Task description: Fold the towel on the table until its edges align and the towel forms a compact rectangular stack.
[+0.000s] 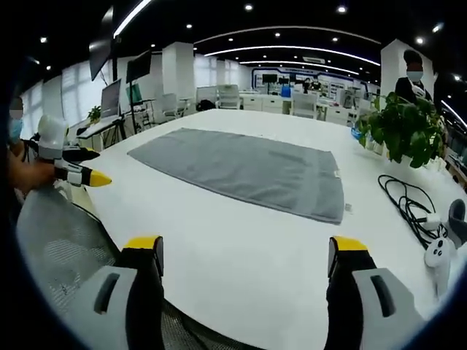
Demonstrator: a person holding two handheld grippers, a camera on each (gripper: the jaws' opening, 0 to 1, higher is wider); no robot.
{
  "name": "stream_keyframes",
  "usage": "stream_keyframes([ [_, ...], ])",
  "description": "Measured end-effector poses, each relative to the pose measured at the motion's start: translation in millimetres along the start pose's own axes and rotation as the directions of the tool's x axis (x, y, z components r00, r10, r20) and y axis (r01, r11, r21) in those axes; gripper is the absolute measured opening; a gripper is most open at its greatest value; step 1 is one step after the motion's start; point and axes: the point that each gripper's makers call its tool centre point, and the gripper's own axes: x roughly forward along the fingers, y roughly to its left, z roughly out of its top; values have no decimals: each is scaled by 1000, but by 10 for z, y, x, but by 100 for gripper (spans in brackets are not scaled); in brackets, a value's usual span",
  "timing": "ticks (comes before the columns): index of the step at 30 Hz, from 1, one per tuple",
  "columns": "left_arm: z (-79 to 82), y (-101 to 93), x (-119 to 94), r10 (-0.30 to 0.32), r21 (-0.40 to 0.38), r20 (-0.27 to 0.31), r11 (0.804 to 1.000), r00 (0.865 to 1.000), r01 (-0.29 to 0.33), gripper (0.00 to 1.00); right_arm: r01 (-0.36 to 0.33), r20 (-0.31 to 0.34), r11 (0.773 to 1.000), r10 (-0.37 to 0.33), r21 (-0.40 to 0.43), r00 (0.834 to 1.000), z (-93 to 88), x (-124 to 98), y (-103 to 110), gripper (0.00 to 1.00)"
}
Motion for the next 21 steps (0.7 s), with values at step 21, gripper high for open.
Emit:
stream_keyframes([
  [21,-9,65,-8,41,-1,-6,999,999,-41,89,-24,21,999,23,30,1000,6,21,15,95],
])
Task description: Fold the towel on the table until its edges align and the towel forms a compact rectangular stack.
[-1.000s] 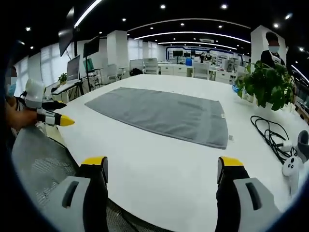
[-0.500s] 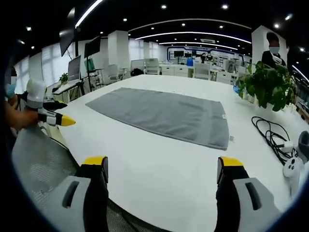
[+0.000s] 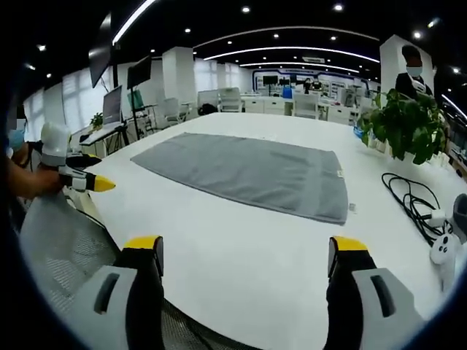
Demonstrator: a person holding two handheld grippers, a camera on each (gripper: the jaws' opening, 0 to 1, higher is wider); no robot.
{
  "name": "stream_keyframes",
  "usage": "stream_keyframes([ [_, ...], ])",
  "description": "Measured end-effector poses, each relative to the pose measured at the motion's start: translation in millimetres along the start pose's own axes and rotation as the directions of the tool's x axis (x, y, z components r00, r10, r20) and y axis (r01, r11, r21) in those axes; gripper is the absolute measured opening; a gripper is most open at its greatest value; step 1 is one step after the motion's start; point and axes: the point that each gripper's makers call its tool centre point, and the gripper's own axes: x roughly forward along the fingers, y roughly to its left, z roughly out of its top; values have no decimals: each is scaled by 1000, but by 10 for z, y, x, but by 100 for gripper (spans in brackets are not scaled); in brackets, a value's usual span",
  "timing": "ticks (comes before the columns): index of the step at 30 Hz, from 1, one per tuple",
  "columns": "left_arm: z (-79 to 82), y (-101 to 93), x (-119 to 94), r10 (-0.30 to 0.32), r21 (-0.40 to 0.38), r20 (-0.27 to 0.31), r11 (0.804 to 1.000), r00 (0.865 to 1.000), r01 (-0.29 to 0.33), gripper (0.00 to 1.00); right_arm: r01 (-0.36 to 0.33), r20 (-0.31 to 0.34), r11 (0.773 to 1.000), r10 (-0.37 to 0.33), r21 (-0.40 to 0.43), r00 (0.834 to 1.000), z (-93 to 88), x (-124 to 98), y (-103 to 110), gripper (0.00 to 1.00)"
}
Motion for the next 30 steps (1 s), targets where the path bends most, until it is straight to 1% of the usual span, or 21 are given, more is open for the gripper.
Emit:
stream_keyframes([
  [2,-17,-4,0,3,13,-9,1000,1000,-3,89,-2,3,1000,2,9,1000,-2,-3,3,95],
  [5,-4,-21,-24,3,8,-5,1000,1000,-3,89,2,3,1000,-3,19,1000,1,-8,-10,95],
  [6,-16,-28,-37,4,12,-13,1000,1000,-4,89,3,4,1000,-3,23,1000,0,-10,-10,95],
  [10,-19,-50,-45,-5,17,-24,1000,1000,5,87,0,-3,1000,0,20,1000,3,-1,1,95],
  [12,0,-33,-61,3,7,-16,1000,1000,-3,87,-5,-9,1000,5,14,1000,1,11,18,95],
  [14,13,-49,-77,-3,-2,-8,1000,1000,3,87,-1,-23,1000,1,-2,1000,-27,14,21,95],
  [16,5,-58,-58,-8,10,-12,1000,1000,8,87,-1,-25,1000,1,2,1000,-30,12,17,95],
  [20,30,-71,-64,-10,4,-9,1000,1000,10,88,4,-23,1000,-4,2,1000,-17,5,-2,95],
  [23,24,-73,-48,-17,4,-11,1000,1000,17,88,6,-37,1000,-6,2,999,-41,7,-5,95],
  [30,65,-109,-17,-47,-20,10,999,999,47,89,34,-23,999,-34,-4,999,-4,-6,-70,96],
])
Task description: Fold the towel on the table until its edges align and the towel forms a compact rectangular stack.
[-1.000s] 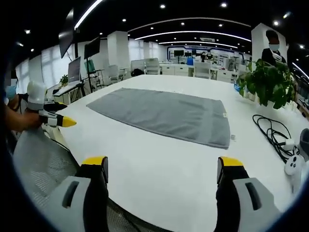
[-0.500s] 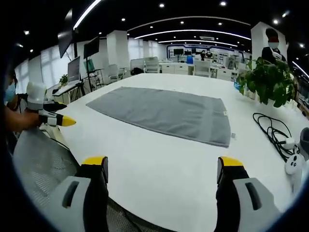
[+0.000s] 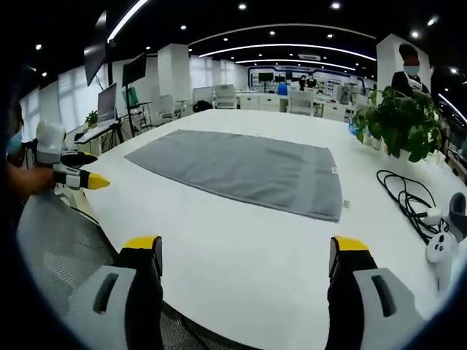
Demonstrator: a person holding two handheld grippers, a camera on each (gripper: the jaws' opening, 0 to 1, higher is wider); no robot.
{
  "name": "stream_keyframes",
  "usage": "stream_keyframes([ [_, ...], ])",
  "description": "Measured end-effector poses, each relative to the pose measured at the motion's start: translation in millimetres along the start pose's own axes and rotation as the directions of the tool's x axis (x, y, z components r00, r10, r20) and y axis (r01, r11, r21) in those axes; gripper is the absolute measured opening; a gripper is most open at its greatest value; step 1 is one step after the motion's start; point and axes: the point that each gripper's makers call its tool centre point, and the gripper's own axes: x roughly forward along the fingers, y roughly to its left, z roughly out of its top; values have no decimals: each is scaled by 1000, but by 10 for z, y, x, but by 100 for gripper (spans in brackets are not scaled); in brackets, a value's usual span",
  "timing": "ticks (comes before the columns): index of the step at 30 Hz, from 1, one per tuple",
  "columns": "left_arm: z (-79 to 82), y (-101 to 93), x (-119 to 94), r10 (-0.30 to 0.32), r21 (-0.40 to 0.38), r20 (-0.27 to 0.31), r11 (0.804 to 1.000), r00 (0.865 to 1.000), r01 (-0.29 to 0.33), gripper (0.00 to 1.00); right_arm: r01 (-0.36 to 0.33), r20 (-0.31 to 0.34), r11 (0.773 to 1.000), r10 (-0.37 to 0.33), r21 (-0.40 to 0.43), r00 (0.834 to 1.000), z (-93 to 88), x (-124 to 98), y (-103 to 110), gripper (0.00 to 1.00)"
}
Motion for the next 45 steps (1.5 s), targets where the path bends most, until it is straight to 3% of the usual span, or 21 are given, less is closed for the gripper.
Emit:
stream_keyframes([
  [18,10,-62,33,-46,-4,7,999,999,46,89,24,-6,1000,-24,-8,1000,-10,-20,-56,96],
  [21,-6,-71,47,-56,-4,-4,998,998,56,89,23,-13,1000,-24,-5,1000,-23,-11,-58,96],
  [24,-89,-125,72,-87,14,-56,996,995,88,91,24,-17,1000,-24,1,1000,-29,-9,-60,95],
  [26,-68,-131,70,-92,8,-51,996,994,92,91,19,-22,1000,-19,-2,1000,-28,1,-58,95],
  [30,-83,-196,89,-163,-29,-89,987,983,161,91,14,-17,1000,-14,3,1000,6,8,-64,97],
  [33,-4,-222,87,-180,-16,-80,984,980,180,91,26,0,999,-26,20,1000,60,-10,-117,99],
  [35,43,-256,98,-183,36,-68,982,981,186,91,33,-2,999,-33,11,999,67,-12,-138,99],
  [37,26,-295,104,-184,42,-91,981,979,188,91,33,-5,999,-33,15,999,76,-18,-160,98],
  [40,117,-399,99,-207,45,-75,977,976,211,91,32,0,999,-32,19,999,119,-37,-201,98],
  [44,341,-523,119,-244,73,-23,967,969,245,90,34,15,999,-34,20,999,252,-69,-293,98],
  [45,438,-573,133,-263,103,15,960,965,260,89,41,31,999,-41,13,999,319,-76,-343,98],
])
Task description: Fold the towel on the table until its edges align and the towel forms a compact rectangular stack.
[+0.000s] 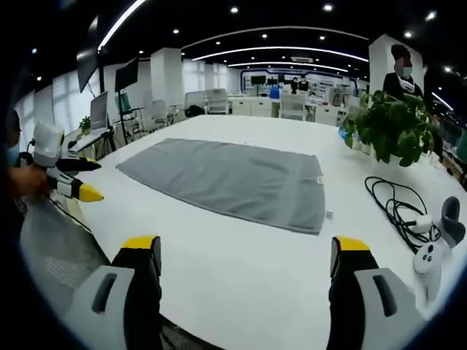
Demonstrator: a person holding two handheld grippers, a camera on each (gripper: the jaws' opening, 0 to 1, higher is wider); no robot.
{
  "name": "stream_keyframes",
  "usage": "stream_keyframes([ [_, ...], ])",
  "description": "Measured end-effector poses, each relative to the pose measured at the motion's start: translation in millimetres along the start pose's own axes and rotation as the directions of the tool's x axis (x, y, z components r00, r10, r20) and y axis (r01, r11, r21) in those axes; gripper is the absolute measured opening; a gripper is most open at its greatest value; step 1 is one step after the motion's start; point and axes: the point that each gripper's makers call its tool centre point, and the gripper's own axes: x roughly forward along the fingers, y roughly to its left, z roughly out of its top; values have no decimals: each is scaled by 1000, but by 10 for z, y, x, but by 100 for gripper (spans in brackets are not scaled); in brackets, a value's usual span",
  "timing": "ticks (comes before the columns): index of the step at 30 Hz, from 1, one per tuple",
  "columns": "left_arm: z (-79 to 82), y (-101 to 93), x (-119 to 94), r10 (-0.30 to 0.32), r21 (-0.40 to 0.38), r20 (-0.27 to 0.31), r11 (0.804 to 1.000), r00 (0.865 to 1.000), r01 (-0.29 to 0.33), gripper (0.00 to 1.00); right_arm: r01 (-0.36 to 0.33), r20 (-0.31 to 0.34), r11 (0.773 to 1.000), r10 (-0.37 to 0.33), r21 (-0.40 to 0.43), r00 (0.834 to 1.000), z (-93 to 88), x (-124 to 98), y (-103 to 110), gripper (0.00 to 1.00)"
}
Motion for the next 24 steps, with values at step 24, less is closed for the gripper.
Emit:
stream_keyframes([
  [24,861,-597,381,-202,141,87,972,976,189,89,27,112,999,-25,-18,993,901,83,-702,99],
])
